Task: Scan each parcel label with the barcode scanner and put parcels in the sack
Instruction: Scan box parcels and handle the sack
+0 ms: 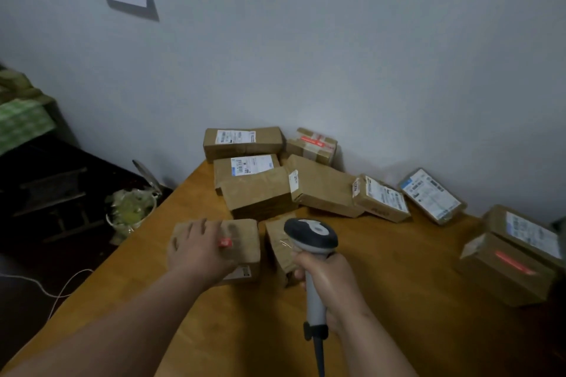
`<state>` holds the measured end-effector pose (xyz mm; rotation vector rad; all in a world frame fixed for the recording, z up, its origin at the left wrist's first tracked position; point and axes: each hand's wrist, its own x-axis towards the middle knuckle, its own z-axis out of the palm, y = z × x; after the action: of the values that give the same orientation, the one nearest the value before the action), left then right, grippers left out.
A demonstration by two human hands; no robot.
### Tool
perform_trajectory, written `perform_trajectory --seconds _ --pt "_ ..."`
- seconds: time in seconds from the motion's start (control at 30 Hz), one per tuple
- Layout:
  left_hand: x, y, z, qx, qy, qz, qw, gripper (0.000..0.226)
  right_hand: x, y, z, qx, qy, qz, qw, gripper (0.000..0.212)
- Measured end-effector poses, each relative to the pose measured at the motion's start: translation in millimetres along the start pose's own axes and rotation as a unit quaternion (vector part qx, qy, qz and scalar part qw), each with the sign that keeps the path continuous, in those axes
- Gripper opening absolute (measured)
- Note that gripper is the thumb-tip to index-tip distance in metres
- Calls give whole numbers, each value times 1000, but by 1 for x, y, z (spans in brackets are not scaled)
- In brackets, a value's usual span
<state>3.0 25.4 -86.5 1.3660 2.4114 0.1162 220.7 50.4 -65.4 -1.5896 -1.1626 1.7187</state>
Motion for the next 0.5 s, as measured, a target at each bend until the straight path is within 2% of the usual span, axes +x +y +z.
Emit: perform_trajectory --seconds 0.13,0.2,0.3,0.4,0.47,0.5 --pt "24 -15 7 73 -68 38 994 115 8 -3 14 10 6 10 1000 17" --pt "37 -25 8 111 -89 64 988 117 12 -2 24 20 22 19 999 22" --pt "47 -36 6 125 -75 120 982 110 13 4 41 33 62 38 997 32" --pt "50 -40 0 91 -83 128 984 108 10 9 54 61 107 29 992 27" --pt "52 -51 -5 29 -100 82 991 110 6 10 65 88 136 21 986 27" --pt "51 -57 -10 -48 -124 50 990 110 4 9 72 100 147 18 984 26"
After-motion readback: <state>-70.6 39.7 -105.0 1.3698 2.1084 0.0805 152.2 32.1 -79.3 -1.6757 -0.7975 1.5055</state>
